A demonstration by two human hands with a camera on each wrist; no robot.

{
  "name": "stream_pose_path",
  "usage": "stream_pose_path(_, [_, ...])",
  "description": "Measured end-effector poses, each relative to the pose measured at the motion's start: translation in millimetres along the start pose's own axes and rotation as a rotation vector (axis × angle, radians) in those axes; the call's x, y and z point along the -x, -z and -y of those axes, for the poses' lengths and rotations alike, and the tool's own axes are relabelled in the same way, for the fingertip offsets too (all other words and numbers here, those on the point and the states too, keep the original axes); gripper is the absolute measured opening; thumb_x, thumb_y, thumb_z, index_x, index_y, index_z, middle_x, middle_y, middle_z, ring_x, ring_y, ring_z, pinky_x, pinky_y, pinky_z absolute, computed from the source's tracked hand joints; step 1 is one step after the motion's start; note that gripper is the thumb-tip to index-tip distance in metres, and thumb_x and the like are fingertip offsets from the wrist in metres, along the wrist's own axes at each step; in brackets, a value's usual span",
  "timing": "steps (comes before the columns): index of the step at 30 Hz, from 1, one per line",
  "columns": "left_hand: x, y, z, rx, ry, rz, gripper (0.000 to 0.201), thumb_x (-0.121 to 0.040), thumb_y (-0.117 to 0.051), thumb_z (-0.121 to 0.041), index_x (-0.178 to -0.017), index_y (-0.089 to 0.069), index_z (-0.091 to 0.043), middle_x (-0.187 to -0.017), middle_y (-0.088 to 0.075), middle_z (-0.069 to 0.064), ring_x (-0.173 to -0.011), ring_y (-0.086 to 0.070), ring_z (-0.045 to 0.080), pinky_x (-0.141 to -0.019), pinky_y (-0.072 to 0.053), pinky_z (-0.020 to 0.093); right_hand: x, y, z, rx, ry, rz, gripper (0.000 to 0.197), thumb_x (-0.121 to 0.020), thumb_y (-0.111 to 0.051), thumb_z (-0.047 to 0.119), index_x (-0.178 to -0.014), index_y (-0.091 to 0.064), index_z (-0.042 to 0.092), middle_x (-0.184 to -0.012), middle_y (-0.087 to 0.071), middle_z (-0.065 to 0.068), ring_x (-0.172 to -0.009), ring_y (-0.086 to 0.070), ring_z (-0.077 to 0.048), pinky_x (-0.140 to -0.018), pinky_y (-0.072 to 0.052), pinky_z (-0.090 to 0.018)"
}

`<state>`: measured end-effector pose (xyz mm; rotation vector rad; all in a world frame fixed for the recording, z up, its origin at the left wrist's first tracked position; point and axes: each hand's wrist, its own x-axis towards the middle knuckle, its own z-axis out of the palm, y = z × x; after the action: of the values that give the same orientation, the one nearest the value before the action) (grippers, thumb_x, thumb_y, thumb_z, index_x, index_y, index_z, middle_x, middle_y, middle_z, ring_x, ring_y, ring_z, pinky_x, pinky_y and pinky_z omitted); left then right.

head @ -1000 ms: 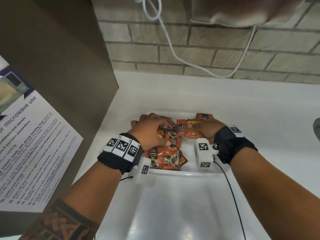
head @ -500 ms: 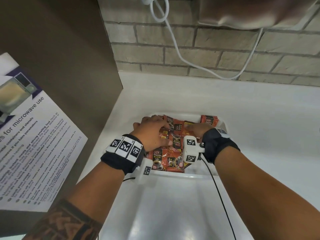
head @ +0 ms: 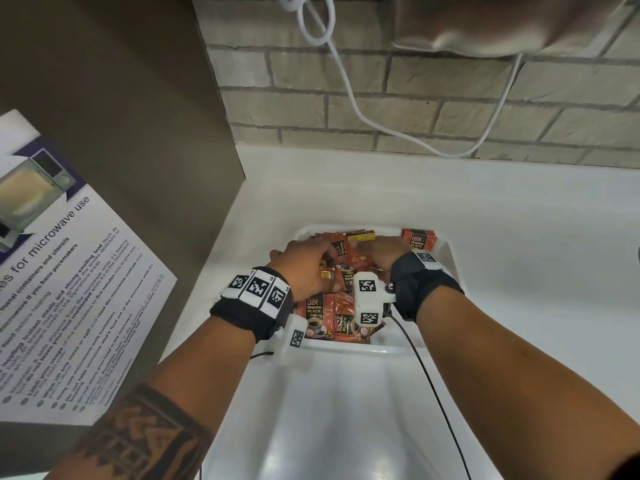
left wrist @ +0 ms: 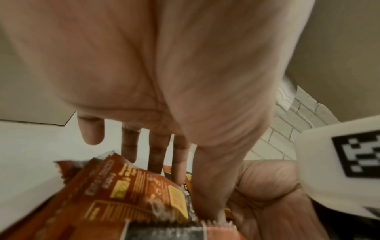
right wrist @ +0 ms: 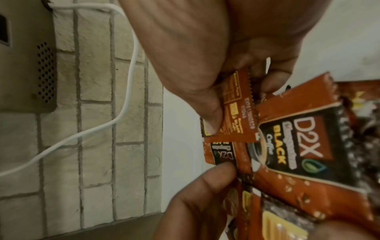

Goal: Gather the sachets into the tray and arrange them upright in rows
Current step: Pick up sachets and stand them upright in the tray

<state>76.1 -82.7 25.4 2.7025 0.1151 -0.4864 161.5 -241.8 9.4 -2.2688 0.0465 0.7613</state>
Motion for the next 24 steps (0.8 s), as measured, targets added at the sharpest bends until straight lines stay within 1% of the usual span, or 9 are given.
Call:
stream_pose_path(2, [0,1,2,0.029,0.010,-0.002,0.052,-0.080,-0.076,-0.049,-0.124,-0.050,-0.037,-0.135,-0.054,-0.008,-0.122,-0.049,0.021,-0.103,-0.034,0.045,-2,-4,-1,-0.039,0.000,-0.008,0.041,-0.096,-0.058,0.048,-0.082,-0.065,0.009,-0.068,-0.061,-0.003,-0.051,-0.048,-0.011,-0.038,-0.036,-0.014])
stream_pose_path(4, [0,0,2,0.035,0.021,-0.006,0.053,-0.079,-0.077,-0.050,-0.123,-0.049,-0.037,-0.133,-0.055,-0.008,-0.120,-0.050,0.021,-0.102,-0.034,0.045,-1,-5,-3,-0.104,-0.014,-0.017,0.039,-0.094,-0.061,0.046,-0.093,-0.066,0.008,-0.073,-0.063,-0.003,-0.053,-0.050,-0.012,-0.043,-0.039,-0.019])
stream_pose_path(8, [1,-4,0,0.024,0.033,-0.037,0.055,-0.078,-0.077,-0.053,-0.120,-0.047,-0.032,-0.134,-0.050,-0.005,-0.121,-0.048,0.021,-0.100,-0.035,0.044,1,-5,-7,-0.310,0.006,-0.082,0.029,-0.096,-0.063,0.034,-0.111,-0.060,0.009,-0.106,-0.070,-0.019,-0.058,-0.060,-0.013,-0.030,-0.032,-0.010])
stream_pose_path(10, [1,-6,-1,0.018,0.035,-0.046,0.055,-0.079,-0.075,-0.053,-0.120,-0.047,-0.031,-0.135,-0.047,-0.003,-0.121,-0.047,0.022,-0.101,-0.036,0.044,1,-7,-11,-0.483,0.001,-0.067,0.023,-0.097,-0.063,0.024,-0.114,-0.060,0.010,-0.110,-0.068,-0.021,-0.050,-0.059,-0.013,-0.043,-0.045,-0.013])
stream_pose_path(12, [3,-7,-2,0.017,0.033,-0.053,0.052,-0.081,-0.073,-0.053,-0.119,-0.047,-0.031,-0.136,-0.045,-0.002,-0.122,-0.046,0.023,-0.102,-0.035,0.045,0,-10,-16,-0.647,-0.029,-0.059,0.034,-0.096,-0.062,0.017,-0.127,-0.058,0.005,-0.127,-0.063,-0.021,-0.062,-0.060,-0.014,-0.069,-0.056,-0.028])
stream_pose_path(14, [3,-7,-3,0.015,0.026,-0.059,0.049,-0.082,-0.072,-0.053,-0.117,-0.046,-0.031,-0.137,-0.044,-0.002,-0.123,-0.046,0.024,-0.102,-0.034,0.045,-1,-12,-24,-0.724,-0.064,-0.062,0.040,-0.095,-0.062,0.017,-0.133,-0.055,0.004,-0.134,-0.059,-0.020,-0.070,-0.060,-0.016,-0.070,-0.057,-0.032])
stream_pose_path(18, [3,-8,-7,0.003,0.036,-0.075,0.043,-0.084,-0.070,-0.050,-0.113,-0.046,-0.029,-0.133,-0.045,0.000,-0.120,-0.046,0.024,-0.099,-0.034,0.044,-2,-12,-34,-0.762,-0.088,-0.058,0.026,-0.096,-0.063,0.022,-0.118,-0.061,0.008,-0.114,-0.068,-0.012,-0.070,-0.060,-0.015,-0.050,-0.052,-0.023])
stream_pose_path(21, [1,-10,-9,0.000,0.037,-0.080,0.043,-0.084,-0.070,-0.049,-0.112,-0.047,-0.027,-0.127,-0.046,0.000,-0.118,-0.046,0.024,-0.098,-0.035,0.043,3,-12,-36,-0.774,-0.030,-0.061,0.008,-0.094,-0.067,0.018,-0.089,-0.061,0.015,-0.087,-0.068,-0.004,-0.071,-0.062,-0.016,-0.056,-0.051,-0.027])
stream_pose_path(24, [0,-12,-11,-0.013,0.036,-0.087,0.044,-0.084,-0.071,-0.047,-0.113,-0.046,-0.026,-0.124,-0.047,-0.001,-0.117,-0.047,0.025,-0.098,-0.036,0.044,7,-17,-40,-0.828,0.026,-0.053,0.007,-0.091,-0.069,0.010,-0.096,-0.065,0.015,-0.093,-0.072,-0.005,-0.079,-0.066,-0.018,-0.061,-0.051,-0.029])
